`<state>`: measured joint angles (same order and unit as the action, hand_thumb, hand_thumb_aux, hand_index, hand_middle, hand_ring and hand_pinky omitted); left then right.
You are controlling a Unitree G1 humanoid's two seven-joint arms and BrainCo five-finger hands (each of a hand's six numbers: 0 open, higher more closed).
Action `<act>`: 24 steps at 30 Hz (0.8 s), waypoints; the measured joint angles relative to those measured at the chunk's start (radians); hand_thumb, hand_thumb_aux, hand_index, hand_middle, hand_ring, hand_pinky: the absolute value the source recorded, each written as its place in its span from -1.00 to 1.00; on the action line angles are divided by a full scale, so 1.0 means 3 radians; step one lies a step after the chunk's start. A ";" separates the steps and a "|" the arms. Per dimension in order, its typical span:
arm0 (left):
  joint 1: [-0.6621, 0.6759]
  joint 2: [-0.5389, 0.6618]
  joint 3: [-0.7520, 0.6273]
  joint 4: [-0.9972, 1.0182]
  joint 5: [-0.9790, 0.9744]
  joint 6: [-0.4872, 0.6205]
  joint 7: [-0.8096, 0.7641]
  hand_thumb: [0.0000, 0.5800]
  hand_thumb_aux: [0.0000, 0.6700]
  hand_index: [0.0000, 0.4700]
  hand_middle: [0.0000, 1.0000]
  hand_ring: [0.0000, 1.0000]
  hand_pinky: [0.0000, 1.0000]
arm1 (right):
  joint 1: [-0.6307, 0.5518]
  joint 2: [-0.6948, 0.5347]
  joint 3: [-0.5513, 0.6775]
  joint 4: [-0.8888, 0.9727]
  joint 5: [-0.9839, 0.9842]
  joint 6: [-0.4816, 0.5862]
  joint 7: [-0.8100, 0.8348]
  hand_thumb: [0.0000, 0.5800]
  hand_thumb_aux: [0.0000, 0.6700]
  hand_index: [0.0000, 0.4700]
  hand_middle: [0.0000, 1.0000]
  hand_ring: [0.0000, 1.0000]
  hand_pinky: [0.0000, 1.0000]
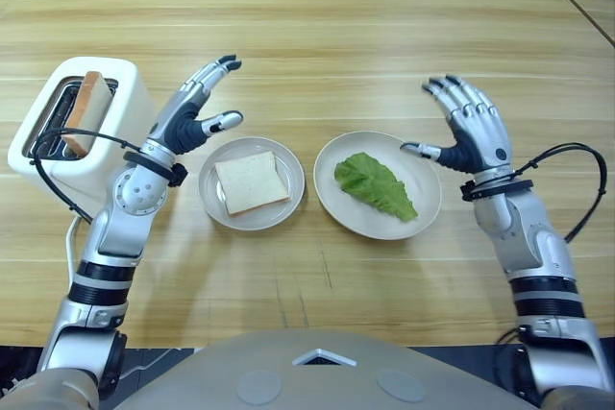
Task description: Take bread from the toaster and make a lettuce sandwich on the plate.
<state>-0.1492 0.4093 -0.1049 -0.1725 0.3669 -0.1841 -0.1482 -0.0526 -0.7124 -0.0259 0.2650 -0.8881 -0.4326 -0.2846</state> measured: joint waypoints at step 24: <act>0.0155 -0.0060 -0.0020 0.0006 -0.0003 -0.0057 0.0016 -1.00 -1.00 -1.00 -1.00 -1.00 -1.00 | -0.0520 0.0073 0.1266 0.0759 -0.0416 -0.0081 -0.0478 0.43 -0.07 -0.07 -1.00 -1.00 -1.00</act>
<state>-0.1027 0.3915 -0.1109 -0.1706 0.3661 -0.2011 -0.1433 -0.2086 -0.6906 0.3538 0.4928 -1.0130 -0.4569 -0.4281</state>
